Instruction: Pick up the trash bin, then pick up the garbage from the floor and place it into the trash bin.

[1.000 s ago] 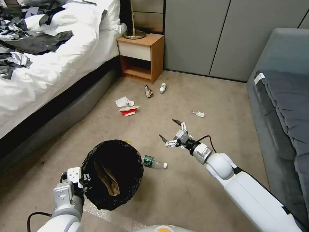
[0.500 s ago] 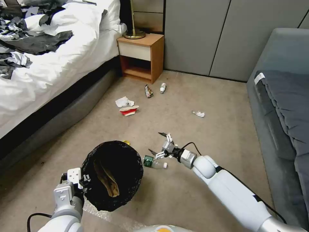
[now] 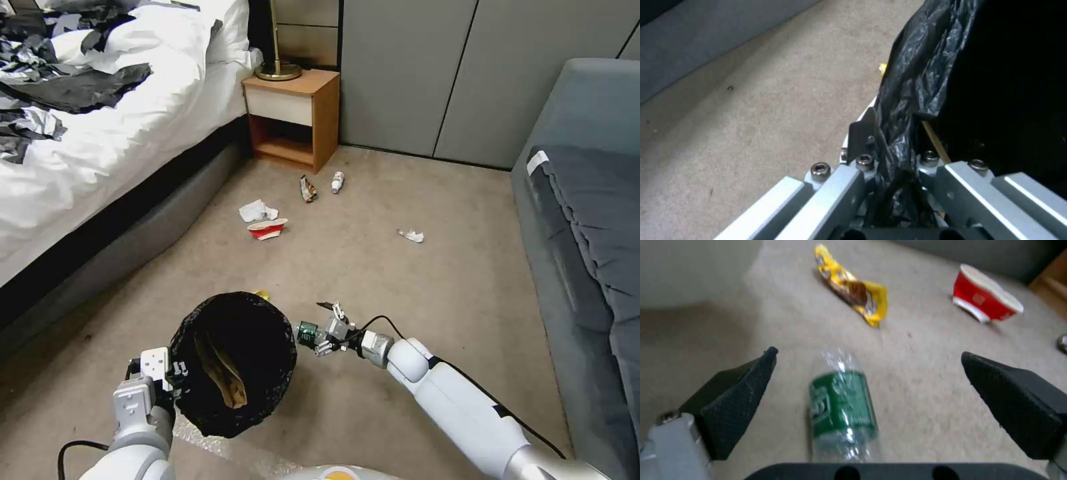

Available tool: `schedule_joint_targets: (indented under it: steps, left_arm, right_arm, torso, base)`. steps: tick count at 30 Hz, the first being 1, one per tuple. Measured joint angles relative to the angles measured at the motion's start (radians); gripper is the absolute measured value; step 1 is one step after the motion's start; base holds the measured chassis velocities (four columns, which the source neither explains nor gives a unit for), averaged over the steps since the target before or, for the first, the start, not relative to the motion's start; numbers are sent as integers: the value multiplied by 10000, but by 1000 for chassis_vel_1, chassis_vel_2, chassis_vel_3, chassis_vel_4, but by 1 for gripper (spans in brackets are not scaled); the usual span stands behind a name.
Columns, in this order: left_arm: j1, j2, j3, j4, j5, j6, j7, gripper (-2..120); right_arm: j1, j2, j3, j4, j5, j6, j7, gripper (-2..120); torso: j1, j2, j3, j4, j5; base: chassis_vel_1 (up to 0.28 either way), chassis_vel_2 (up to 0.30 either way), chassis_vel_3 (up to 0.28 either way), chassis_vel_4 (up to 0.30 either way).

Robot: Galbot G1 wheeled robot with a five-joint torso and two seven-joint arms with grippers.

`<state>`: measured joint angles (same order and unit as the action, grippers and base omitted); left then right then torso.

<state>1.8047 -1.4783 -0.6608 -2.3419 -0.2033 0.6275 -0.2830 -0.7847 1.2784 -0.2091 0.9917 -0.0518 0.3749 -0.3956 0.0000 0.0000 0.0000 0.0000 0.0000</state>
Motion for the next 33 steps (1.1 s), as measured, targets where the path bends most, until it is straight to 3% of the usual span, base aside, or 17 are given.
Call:
schedule_joint_targets:
  steps: [12, 33]
  left_arm:
    - [28, -29, 35, 11, 62, 0, 3, 1]
    - [56, -38, 94, 25, 122, -24, 6, 1]
  right_arm:
    - [650, 773, 739, -2063, -823, 417, -126, 100]
    - [602, 1209, 1041, -2708, -1184, 256, -187, 100]
  torso:
    - [0, 0, 0, 1, 0]
    - [0, 0, 0, 0, 0]
  base:
    - [0, 0, 0, 0]
    - [0, 0, 0, 0]
